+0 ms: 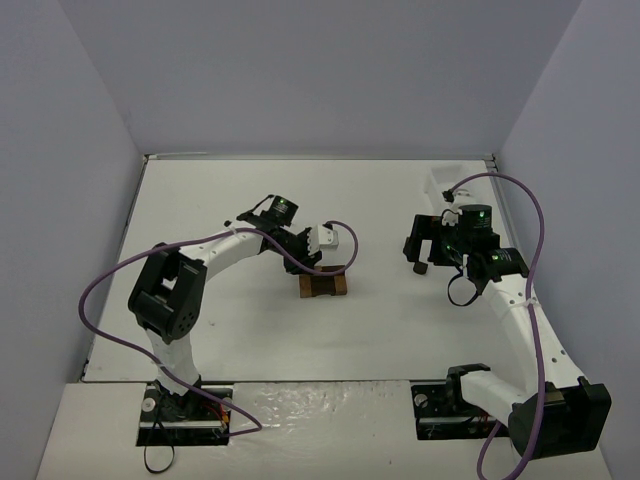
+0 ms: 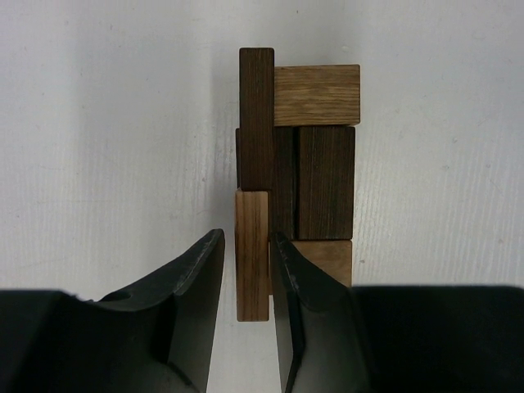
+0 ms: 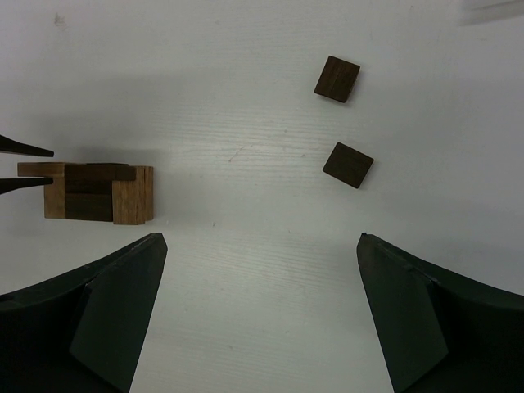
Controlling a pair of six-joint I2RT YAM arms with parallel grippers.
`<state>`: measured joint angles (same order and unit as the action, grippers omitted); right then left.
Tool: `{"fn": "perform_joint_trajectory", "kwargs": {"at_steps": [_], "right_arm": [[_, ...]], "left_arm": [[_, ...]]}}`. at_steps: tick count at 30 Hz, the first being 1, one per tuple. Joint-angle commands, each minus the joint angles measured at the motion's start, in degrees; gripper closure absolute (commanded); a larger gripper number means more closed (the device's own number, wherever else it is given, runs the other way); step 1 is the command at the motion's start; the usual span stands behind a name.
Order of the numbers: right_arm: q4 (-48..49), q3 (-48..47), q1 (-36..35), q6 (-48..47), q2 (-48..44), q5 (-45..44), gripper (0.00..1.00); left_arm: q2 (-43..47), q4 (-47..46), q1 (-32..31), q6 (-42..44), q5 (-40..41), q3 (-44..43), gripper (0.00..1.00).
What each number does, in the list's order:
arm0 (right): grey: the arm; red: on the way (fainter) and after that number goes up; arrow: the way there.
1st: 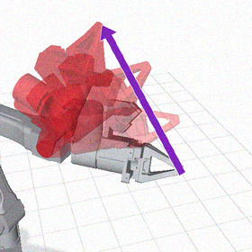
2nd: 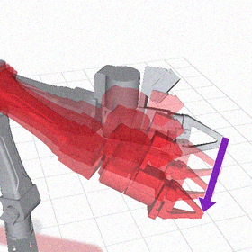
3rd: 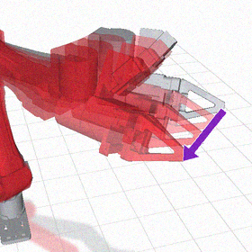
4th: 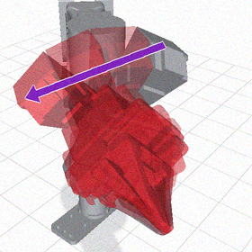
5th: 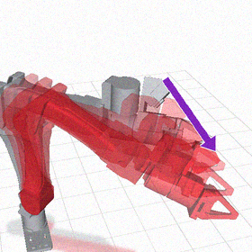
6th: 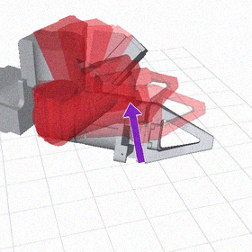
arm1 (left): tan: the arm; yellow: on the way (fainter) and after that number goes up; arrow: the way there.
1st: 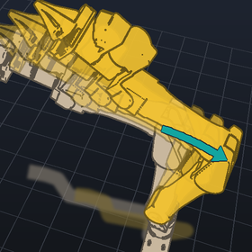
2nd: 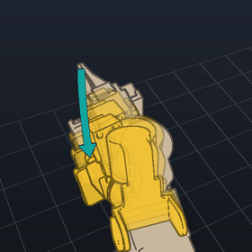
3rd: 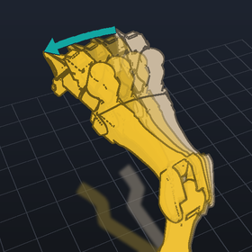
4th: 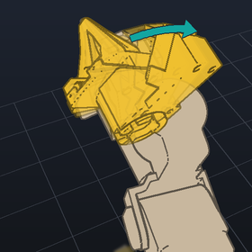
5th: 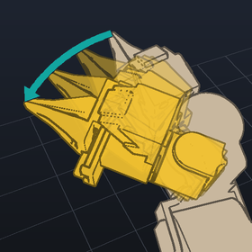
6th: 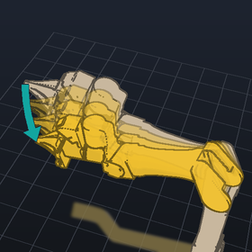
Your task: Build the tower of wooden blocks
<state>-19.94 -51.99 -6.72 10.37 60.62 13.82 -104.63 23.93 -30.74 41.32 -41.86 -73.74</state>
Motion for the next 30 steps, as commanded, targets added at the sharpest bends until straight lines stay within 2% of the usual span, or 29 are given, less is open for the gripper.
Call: {"fn": "perform_joint_trajectory", "kwargs": {"at_steps": [1,5,9,11,16,20,26,30], "right_arm": [[2.89,-0.04,0.22,-0.22,-0.52,-0.39,0.0],[2.81,-0.1,0.25,0.55,-0.1,-2.96,0.0],[2.72,-0.04,0.22,2.78,0.34,-8.52,0.0],[2.63,0.14,0.22,4.17,1.18,-10.94,0.0],[2.72,0.17,0.22,7.64,7.15,-13.65,0.0],[3.15,-0.09,0.22,10.93,12.53,-17.2,0.03],[8.35,0.62,0.48,14.33,18.47,-17.59,0.2],[11.22,1.22,0.48,15.98,22.48,-17.89,0.22]], "left_arm": [[6.13,-1.41,-0.11,-0.55,-2.81,-0.2,0.63],[8.93,-1.26,-0.2,-1.39,-2.01,0.0,0.47],[12.58,-1.43,-0.2,-3.01,-0.14,-0.26,0.41],[14.39,-2.6,-0.2,-5.67,3.43,-0.35,0.37],[20.94,-10.64,-0.2,-18.72,10.39,1.89,0.25],[28.14,-14.84,-0.2,-34.07,18.62,5.92,0.22],[39.05,-9.64,-0.15,-47.17,28.39,9.45,0.18],[43.5,-0.09,0.07,-50.41,33.34,9.61,0.16]]}}
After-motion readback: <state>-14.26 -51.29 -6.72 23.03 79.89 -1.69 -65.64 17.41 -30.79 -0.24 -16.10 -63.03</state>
